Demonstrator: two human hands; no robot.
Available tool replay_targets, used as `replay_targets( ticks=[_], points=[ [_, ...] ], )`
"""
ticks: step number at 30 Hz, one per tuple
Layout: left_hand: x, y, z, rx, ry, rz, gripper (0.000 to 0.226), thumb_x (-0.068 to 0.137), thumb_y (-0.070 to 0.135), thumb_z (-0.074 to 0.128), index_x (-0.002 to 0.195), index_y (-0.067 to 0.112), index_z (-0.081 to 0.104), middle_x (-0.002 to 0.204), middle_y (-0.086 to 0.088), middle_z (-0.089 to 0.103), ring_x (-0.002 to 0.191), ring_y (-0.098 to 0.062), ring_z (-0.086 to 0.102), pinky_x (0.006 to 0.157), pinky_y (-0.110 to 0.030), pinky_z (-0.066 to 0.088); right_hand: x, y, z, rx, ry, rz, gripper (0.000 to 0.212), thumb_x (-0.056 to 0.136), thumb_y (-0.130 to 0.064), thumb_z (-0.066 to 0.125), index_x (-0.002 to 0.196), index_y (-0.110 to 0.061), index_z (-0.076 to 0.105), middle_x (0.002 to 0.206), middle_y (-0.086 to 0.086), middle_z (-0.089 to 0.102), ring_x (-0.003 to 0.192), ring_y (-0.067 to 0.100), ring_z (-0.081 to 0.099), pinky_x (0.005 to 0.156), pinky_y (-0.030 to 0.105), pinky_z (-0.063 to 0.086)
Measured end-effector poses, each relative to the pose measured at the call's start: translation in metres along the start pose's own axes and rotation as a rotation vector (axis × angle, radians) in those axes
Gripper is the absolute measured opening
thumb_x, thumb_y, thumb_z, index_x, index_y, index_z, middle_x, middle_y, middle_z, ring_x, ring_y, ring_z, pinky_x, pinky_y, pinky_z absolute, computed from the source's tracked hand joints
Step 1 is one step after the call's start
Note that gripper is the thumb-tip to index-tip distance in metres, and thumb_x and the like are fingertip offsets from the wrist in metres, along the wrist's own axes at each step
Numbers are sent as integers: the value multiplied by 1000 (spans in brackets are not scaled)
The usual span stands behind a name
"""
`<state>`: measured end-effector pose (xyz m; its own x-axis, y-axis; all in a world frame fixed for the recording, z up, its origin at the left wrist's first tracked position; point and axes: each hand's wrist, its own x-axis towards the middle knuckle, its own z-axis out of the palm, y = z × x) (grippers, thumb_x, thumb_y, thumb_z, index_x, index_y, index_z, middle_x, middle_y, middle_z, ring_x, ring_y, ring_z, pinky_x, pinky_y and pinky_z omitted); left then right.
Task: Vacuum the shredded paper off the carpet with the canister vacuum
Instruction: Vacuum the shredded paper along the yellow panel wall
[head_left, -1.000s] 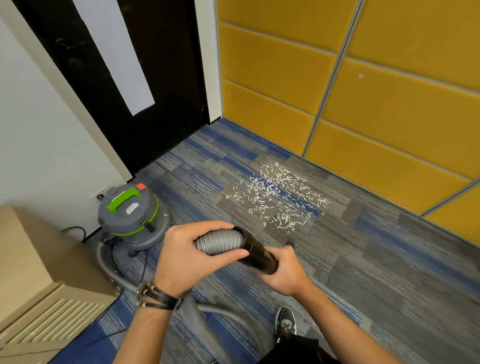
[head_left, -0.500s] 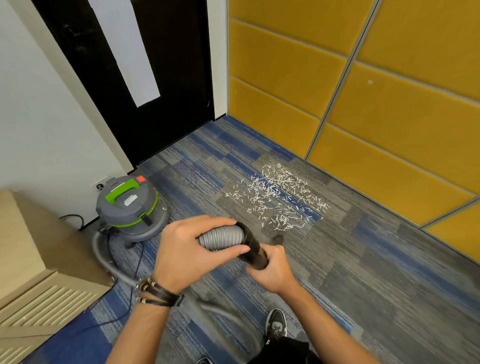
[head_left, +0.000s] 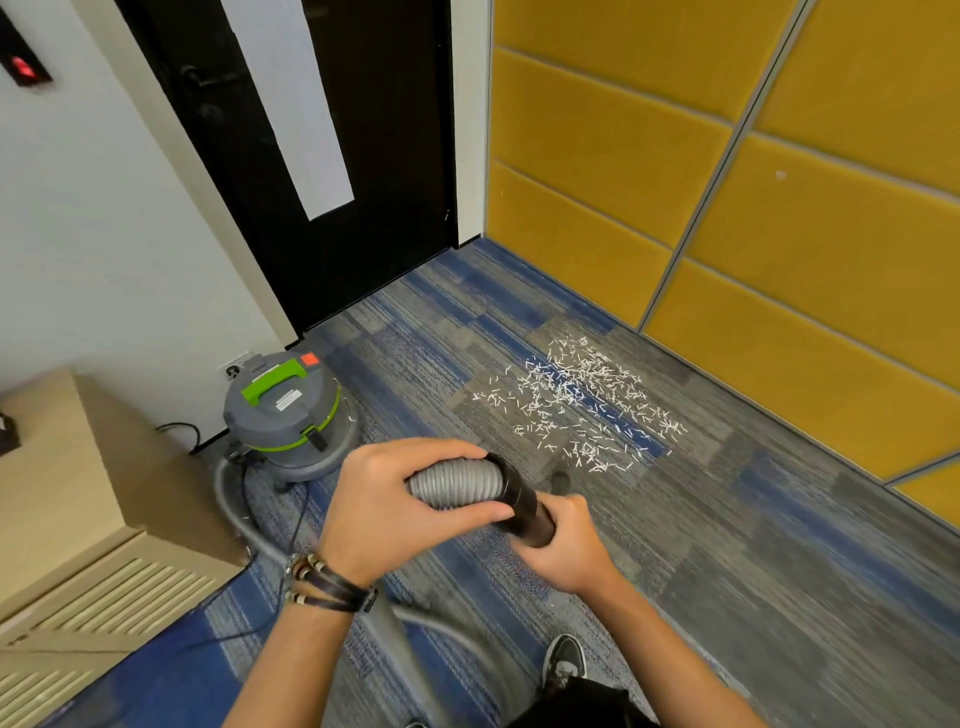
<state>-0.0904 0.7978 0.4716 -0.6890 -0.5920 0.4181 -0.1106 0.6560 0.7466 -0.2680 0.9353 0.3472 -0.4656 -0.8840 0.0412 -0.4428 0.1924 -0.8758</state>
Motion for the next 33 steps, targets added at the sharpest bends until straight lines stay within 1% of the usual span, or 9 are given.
replay_targets(
  ticks=[3,6,10,15,18,21,25,29,33],
  points=[
    [2,2,19,-22,-33,-12,46,68,57,94,104,31,83,102,21,78,93,2,74,84,-34,62,-10,17,-18,-44,4,39,26,72,-7,76,66,-23,57,53,-11,50,47,7,41,49,25,32],
    [7,7,30,3,-21,12,45,71,57,93,106,30,83,102,22,78,92,5,73,84,-30,61,-9,20,-31,-35,14,44,22,67,-12,69,63,-26,53,51,-10,47,46,8,40,50,23,31],
    [19,11,29,46,39,53,44,72,54,92,105,27,83,102,19,78,92,4,73,85,-25,60,10,10,-34,-7,6,26,26,66,-17,68,59,-35,51,50,-14,47,45,6,40,49,21,30],
    [33,11,33,51,32,54,47,70,55,93,105,25,83,103,17,78,92,1,74,84,-29,61,30,9,-40,1,-39,3,39,69,-7,70,57,-38,50,50,-16,49,44,6,42,49,22,32],
    [41,15,42,14,-6,7,49,66,60,93,103,29,83,102,21,78,93,2,75,85,-25,60,27,20,-51,-13,-37,4,36,69,-8,71,59,-36,50,50,-14,48,45,7,41,48,24,32],
    [45,20,58,-14,-36,-14,49,63,63,92,102,34,82,99,24,77,90,3,74,85,-19,57,17,35,-68,-38,-30,14,25,66,-12,70,61,-29,52,52,-11,48,45,8,40,48,25,31],
    [45,24,78,-1,-31,10,47,67,59,92,105,32,82,102,23,77,92,4,74,85,-23,60,12,50,-90,-73,-49,9,17,65,-12,69,64,-21,55,52,-8,47,46,8,39,48,23,31],
    [52,29,83,109,51,55,46,72,55,92,106,25,84,101,16,78,89,2,73,83,-28,61,29,48,-95,-64,-61,-15,25,66,-15,68,60,-30,48,50,-11,48,44,8,42,49,19,31],
    [62,34,86,135,83,66,47,71,53,94,105,21,84,99,13,79,88,1,74,80,-30,61,50,46,-97,-27,-79,-32,36,67,-6,70,59,-32,46,50,-12,47,44,7,41,48,19,31]
  ],
)
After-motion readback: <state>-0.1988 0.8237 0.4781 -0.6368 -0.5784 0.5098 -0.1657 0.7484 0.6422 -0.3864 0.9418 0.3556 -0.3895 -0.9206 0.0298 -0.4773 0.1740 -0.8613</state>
